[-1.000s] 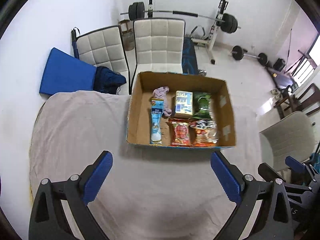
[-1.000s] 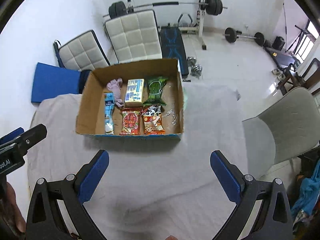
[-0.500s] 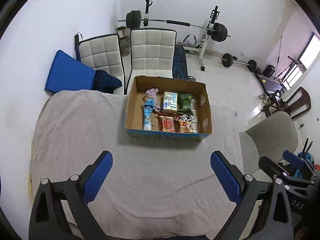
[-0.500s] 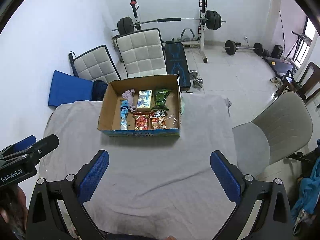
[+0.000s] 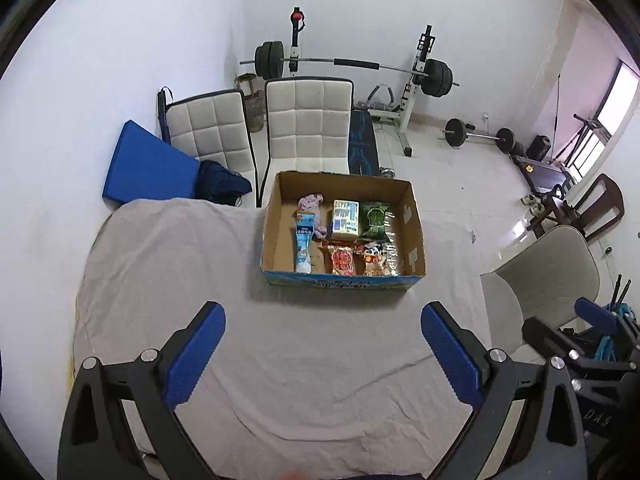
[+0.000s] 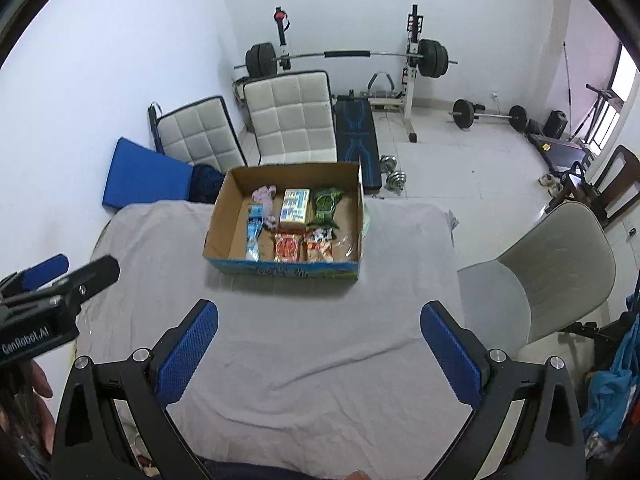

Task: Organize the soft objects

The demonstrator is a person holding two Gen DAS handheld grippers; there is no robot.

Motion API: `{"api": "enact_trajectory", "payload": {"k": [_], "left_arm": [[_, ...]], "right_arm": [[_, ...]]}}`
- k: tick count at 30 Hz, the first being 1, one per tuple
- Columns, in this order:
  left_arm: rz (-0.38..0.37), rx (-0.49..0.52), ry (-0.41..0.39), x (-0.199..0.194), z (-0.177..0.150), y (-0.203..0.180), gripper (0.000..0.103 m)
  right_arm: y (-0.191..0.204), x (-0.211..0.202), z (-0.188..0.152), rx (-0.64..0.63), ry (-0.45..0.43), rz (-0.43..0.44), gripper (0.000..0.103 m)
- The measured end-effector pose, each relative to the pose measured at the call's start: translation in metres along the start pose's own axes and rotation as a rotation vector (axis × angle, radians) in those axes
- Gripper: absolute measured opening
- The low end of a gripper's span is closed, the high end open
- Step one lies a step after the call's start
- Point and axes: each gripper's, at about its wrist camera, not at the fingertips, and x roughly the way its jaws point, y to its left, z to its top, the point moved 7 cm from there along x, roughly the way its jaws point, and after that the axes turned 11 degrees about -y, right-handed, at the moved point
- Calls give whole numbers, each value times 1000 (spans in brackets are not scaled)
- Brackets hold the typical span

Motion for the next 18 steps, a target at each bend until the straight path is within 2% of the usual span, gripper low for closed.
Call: {"api": "enact_trajectory", "payload": {"k": [7,18], "left_arm": [[24,-4,-18,9,4,3,103],[65,0,-38,15,10,6,103]], "right_arm": [[-8,8,17,2,-48,-51,103],[-8,24,28,-12,-59,-70,103]]}}
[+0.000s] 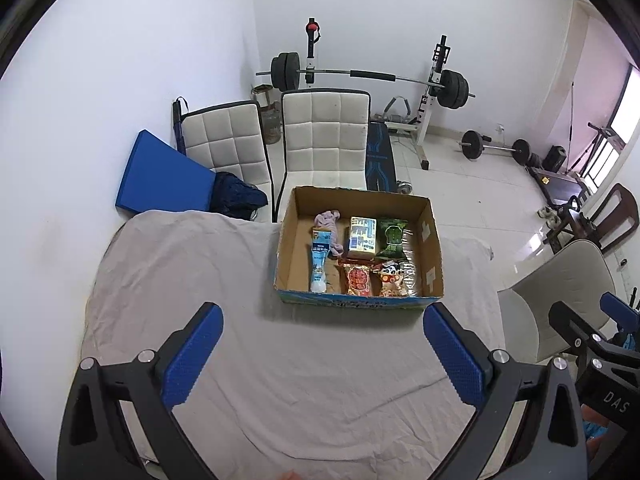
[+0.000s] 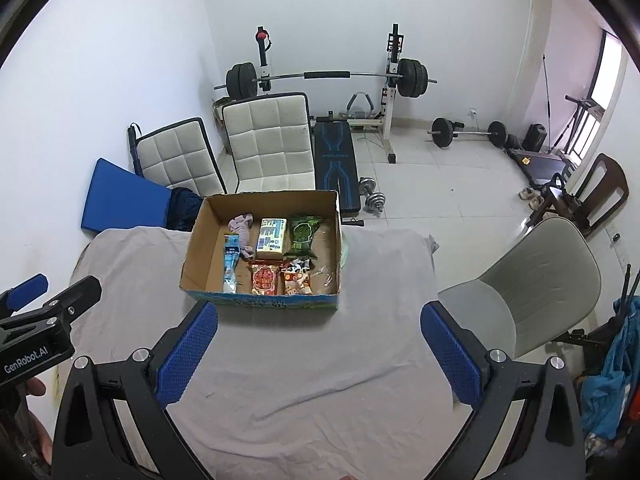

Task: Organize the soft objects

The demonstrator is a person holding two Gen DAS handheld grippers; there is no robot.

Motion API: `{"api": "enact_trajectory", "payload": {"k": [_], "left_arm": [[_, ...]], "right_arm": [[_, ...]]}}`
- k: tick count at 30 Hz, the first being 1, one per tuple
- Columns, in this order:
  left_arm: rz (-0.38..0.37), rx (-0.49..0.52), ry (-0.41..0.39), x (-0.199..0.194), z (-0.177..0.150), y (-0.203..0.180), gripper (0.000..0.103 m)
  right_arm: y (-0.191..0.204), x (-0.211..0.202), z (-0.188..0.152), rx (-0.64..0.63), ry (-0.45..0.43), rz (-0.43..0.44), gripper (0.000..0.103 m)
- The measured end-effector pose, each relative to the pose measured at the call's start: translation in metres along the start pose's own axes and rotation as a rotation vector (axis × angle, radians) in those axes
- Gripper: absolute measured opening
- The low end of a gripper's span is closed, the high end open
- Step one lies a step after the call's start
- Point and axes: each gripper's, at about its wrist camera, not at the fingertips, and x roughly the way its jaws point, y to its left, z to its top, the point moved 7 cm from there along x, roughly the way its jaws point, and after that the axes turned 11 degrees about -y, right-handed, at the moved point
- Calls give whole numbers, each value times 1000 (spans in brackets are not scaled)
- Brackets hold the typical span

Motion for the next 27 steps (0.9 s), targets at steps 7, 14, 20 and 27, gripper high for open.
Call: {"api": "enact_trajectory", "payload": {"k": [7,14,20,27], "left_arm": [[-1,0,4,2,0,-1,103],[1,2,3,3,0,0,103],[2,-2,-4,2,-2,-3,103],[20,6,3,2,-3,-3,103]], "right_arm": [[3,6,6,-9,-6,3,103],[4,5,6,-13,-14,7,103],[4,5,7,-10,-13,1,103],[4,4,7,-7,-19,6,103]]}}
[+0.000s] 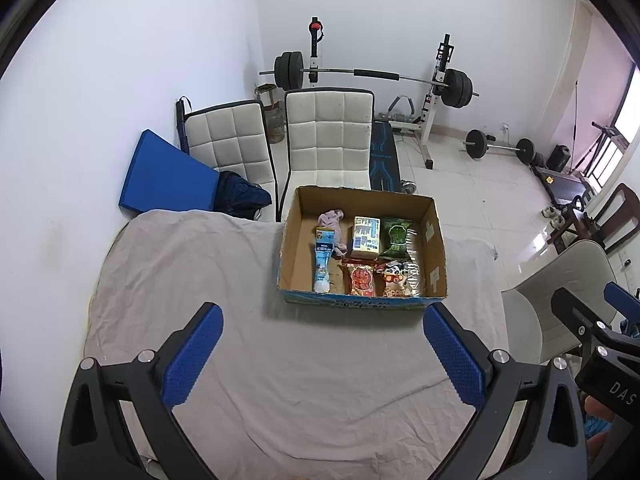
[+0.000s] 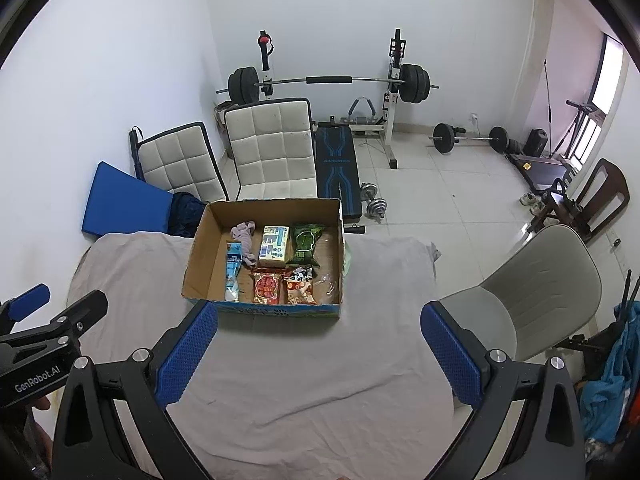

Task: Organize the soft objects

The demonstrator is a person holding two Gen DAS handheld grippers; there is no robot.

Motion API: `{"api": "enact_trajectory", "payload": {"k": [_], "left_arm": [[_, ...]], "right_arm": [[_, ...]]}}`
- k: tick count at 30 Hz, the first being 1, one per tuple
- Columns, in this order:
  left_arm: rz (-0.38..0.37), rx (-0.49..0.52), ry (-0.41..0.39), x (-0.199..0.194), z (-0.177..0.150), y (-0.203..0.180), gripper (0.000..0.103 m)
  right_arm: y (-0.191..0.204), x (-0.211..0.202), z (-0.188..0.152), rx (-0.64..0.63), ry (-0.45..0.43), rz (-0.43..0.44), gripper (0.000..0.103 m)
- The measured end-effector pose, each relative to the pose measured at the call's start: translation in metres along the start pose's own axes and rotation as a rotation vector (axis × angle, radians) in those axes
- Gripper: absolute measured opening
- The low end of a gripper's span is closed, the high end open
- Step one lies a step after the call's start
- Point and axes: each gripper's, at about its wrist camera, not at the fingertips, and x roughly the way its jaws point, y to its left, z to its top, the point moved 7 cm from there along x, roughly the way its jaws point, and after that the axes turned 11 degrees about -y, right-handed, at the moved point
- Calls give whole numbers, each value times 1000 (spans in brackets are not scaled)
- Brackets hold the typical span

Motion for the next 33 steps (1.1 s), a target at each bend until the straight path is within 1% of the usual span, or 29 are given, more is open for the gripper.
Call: {"api": "enact_trajectory", "payload": {"k": [33], "left_arm": [[7,-7,-16,1,4,3,103]], "right_arm": [[-2,-2,-2,-2,0,-7,103]]}}
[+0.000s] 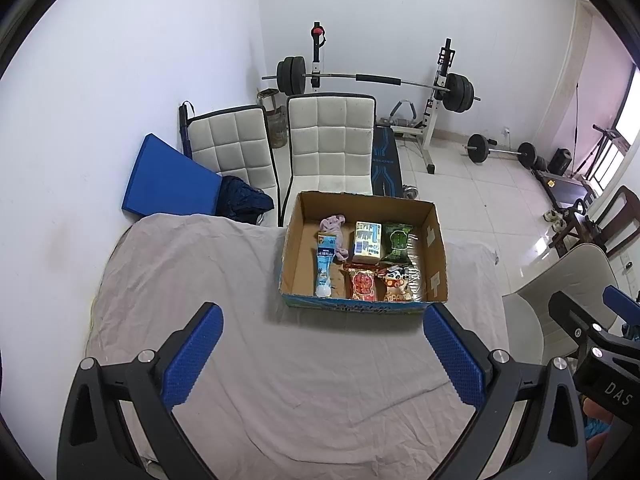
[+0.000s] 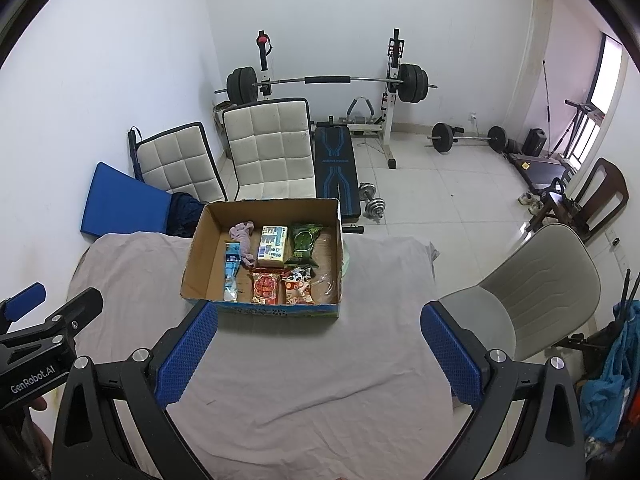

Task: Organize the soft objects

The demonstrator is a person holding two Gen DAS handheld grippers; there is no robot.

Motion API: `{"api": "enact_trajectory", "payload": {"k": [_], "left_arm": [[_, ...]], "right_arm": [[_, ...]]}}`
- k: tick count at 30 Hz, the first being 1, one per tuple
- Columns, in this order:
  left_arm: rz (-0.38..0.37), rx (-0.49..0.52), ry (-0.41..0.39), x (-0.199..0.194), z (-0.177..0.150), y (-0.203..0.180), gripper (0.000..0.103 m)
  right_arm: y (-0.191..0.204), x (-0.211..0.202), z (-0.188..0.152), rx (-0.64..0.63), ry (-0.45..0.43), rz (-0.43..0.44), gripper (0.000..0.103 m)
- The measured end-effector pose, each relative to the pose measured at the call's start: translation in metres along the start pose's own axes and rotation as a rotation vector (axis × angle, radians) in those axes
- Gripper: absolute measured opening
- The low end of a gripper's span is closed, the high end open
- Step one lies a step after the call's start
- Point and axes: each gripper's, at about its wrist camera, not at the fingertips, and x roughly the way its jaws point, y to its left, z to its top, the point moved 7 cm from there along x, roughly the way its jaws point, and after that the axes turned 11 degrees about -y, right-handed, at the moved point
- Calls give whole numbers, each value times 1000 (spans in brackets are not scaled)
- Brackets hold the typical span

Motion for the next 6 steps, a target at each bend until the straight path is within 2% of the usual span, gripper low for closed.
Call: {"api": "enact_trajectory", "payload": {"k": [6], "left_arm": [[0,-1,-5,-4,4,0,103]], "right_arm": [[0,0,0,0,0,1,103]]}}
